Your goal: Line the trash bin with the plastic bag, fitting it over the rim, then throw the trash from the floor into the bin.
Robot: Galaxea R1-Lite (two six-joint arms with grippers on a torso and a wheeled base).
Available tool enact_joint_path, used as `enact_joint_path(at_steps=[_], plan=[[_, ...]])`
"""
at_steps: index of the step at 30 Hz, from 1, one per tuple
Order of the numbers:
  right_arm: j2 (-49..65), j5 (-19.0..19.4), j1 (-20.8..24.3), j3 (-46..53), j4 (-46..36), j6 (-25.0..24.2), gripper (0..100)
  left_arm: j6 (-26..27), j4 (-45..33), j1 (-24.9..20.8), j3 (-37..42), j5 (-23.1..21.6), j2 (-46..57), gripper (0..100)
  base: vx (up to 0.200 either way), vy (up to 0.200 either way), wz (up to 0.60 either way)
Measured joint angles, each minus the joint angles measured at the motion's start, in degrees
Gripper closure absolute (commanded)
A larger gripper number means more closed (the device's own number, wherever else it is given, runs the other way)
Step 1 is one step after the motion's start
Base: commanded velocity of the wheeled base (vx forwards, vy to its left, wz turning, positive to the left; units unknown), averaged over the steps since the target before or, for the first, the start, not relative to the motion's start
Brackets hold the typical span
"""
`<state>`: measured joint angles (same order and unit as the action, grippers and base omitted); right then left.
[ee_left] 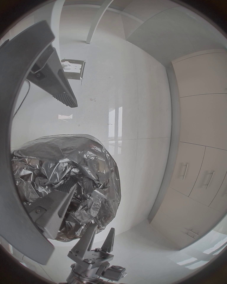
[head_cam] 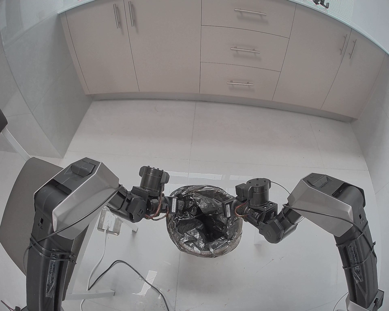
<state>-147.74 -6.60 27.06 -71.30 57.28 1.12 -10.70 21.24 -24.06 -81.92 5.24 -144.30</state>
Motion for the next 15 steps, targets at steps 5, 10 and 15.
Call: enact_joint_path(at_steps=[5, 10, 15], plan=[[-2.04, 0.02, 0.48, -3.08, -0.41, 0.11, 0, -0.02, 0.06, 0.12, -0.18, -0.07, -0.07, 0, 0.000, 0.000, 0.00], [-3.52, 0.00, 0.83, -5.35, -3.34, 0.11, 0, -0.05, 0.22, 0.20, -0.20, -0.10, -0.20, 0, 0.000, 0.000, 0.00], [-4.63, -0.05, 0.80, -6.58, -3.78, 0.10, 0, -0.05, 0.33, 0.28, -0.09, -0.10, -0.51, 0, 0.000, 0.000, 0.00]])
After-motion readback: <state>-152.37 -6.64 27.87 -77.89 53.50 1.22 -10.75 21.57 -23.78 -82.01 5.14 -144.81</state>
